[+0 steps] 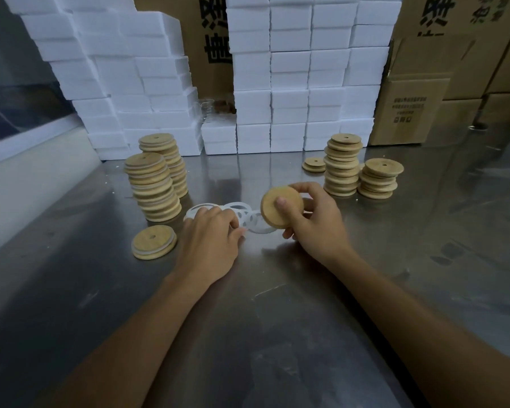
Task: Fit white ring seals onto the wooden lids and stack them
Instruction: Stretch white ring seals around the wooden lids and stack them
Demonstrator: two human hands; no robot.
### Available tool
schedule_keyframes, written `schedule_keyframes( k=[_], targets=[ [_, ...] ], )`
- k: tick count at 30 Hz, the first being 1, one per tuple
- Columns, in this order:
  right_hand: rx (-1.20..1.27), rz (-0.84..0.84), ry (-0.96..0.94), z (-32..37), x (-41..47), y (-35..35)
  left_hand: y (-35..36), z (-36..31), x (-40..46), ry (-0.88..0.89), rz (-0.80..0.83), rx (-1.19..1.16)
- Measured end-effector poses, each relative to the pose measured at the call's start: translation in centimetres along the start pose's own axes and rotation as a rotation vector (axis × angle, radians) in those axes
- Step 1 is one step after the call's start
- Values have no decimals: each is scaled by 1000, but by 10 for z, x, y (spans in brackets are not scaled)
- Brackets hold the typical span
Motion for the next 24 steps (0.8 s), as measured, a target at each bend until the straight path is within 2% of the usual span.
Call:
schedule_keyframes(
  k=[6, 11, 16, 24],
  targets=[
    [29, -8, -59, -2, 0, 2, 2, -2, 2, 135, 155, 85],
    [56, -30, -37, -5, 3, 2, 3, -6, 4, 166, 125, 20],
    [95, -61, -4, -6, 5, 1, 4, -10, 7, 155, 160, -20],
    [85, -62, -2, -7, 5, 1, -2, -25, 2, 263, 189, -37]
  ],
)
Point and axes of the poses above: each hand's wrist, its own x-axis towards the middle knuckle, its own y-axis out of the palm, z = x × y, the point moved 1 cm from there along x, towards the middle knuckle, and after that the axes turned 2 degrees about -y, right-handed, at the moved point
